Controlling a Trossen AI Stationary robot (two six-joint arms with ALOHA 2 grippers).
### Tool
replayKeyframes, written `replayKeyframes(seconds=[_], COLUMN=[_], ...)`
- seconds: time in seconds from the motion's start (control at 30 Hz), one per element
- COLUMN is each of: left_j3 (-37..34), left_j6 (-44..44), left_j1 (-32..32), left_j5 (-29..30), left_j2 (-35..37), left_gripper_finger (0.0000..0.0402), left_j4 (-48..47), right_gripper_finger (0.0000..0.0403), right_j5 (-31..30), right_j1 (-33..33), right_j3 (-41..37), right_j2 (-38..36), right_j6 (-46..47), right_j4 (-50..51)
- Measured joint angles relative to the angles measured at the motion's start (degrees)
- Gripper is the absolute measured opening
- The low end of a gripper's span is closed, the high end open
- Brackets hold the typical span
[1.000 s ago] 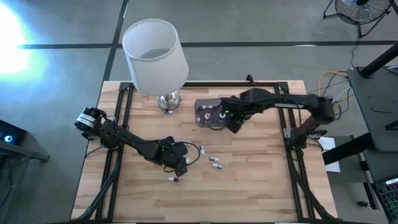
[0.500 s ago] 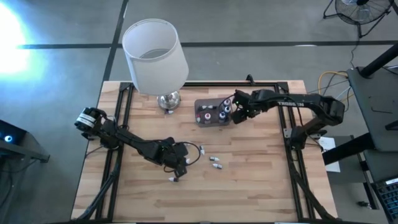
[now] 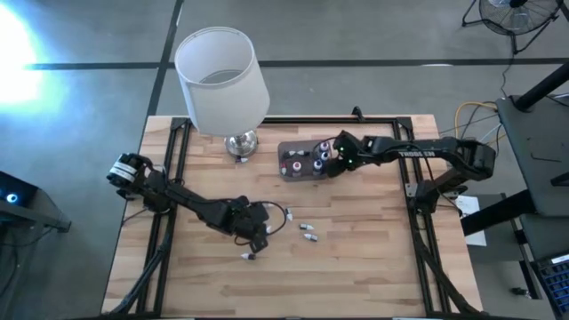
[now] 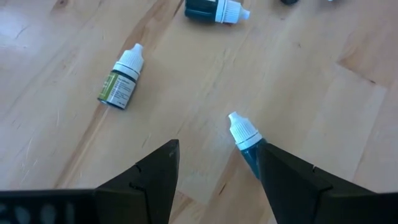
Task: Pick & Place food coloring
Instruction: Put the small orange food coloring bottle into the bin
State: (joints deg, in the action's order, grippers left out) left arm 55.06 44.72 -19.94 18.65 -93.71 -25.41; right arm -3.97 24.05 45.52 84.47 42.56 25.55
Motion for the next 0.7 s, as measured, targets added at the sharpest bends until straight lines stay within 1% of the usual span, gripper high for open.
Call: replayKeyframes(seconds=[0.07, 0.23, 0.3, 0.4, 0.47, 0.5, 0.57, 0.6, 0.7], left_j3=[0.01, 0.01, 0.01, 0.01, 0.01, 0.01, 0.01, 0.01, 0.01], left_j6=[0.01, 0.03, 0.03, 0.04, 0.03, 0.01, -0.65, -1.19, -2.70], left_j1=[0.14, 0.30, 0.46, 0.55, 0.69, 0.78, 1.10, 1.28, 1.87], left_j5=[-0.35, -1.21, -1.26, -1.24, -1.24, -1.24, -1.26, -1.24, -1.24], left_j2=[0.00, 0.00, 0.00, 0.00, 0.00, 0.00, 0.00, 0.00, 0.00], left_gripper_finger=[0.0194, 0.0194, 0.0194, 0.0194, 0.0194, 0.0194, 0.0194, 0.0194, 0.0194], left_j4=[0.07, -0.04, -0.07, -0.11, -0.15, -0.15, -0.11, -0.09, -0.05], right_gripper_finger=[0.0162, 0.0162, 0.0162, 0.0162, 0.0162, 0.0162, 0.0162, 0.0162, 0.0162], right_j5=[0.11, 0.78, -0.70, -5.04, -5.65, -5.19, -2.33, -1.34, -0.85], right_j1=[-0.14, -0.01, 0.33, 0.90, 1.74, 2.48, 4.25, 4.88, 5.16], right_j3=[0.21, 2.13, 2.16, 1.92, 1.17, 0.51, -1.48, -2.27, -3.75], right_j2=[0.00, -0.49, -1.49, -3.55, -4.74, -5.05, -5.35, -5.35, -4.27], right_j6=[0.12, -2.61, -3.25, -2.74, -2.17, -1.48, 0.16, 0.59, 0.77], right_j4=[-2.14, -1.30, 1.40, 8.50, 13.23, 14.64, 14.58, 13.48, 9.24])
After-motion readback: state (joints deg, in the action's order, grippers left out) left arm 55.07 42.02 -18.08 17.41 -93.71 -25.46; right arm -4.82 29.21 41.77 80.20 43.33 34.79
